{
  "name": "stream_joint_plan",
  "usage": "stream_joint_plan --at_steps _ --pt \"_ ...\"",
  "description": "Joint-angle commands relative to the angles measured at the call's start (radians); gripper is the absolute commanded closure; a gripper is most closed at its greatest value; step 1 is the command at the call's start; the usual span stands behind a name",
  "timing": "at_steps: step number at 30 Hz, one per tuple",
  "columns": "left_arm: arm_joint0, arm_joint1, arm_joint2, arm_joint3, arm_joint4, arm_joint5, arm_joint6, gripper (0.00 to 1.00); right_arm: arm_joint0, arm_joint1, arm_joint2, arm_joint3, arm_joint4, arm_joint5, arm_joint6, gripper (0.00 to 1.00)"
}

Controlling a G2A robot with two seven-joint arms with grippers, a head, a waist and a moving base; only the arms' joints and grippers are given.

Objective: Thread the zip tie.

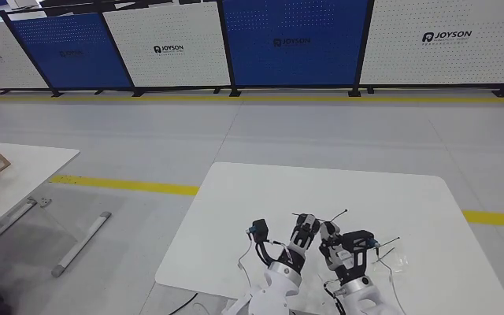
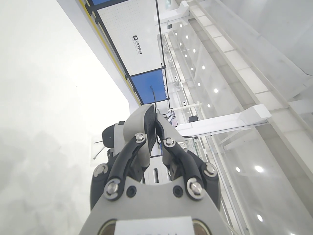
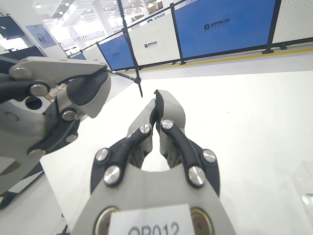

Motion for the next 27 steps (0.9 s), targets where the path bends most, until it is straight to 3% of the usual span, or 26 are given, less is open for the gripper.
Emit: stream_joint_plan --at_steps 1,4,5,11,20,27 --pt "-0.004 -0.001 -0.002 0.008 -0.003 0.01 0.007 1.0 -0.003 0.001 0.006 0.004 0.007 -0.005 0.006 0.74" --pt "-0.011 -0.003 -0.001 0.014 0.007 0.026 0.024 1.0 -0.007 0.003 0.018 0.018 0.003 0.001 0.019 0.42" --pt "-0.013 -0.004 0.0 0.015 0.006 0.028 0.024 1.0 -0.007 0.004 0.023 0.023 0.006 0.007 0.022 0.0" --pt "-0.022 -0.005 0.004 0.01 0.023 0.048 0.022 1.0 -0.014 0.005 0.04 0.02 0.041 0.008 0.031 0.0" --pt "-0.022 -0.005 0.002 0.011 0.024 0.046 0.025 1.0 -0.014 0.005 0.04 0.02 0.041 0.008 0.031 0.0" --pt "-0.014 -0.009 -0.026 0.024 0.042 0.019 0.127 1.0 -0.039 0.005 0.087 -0.011 0.122 0.025 -0.025 0.0"
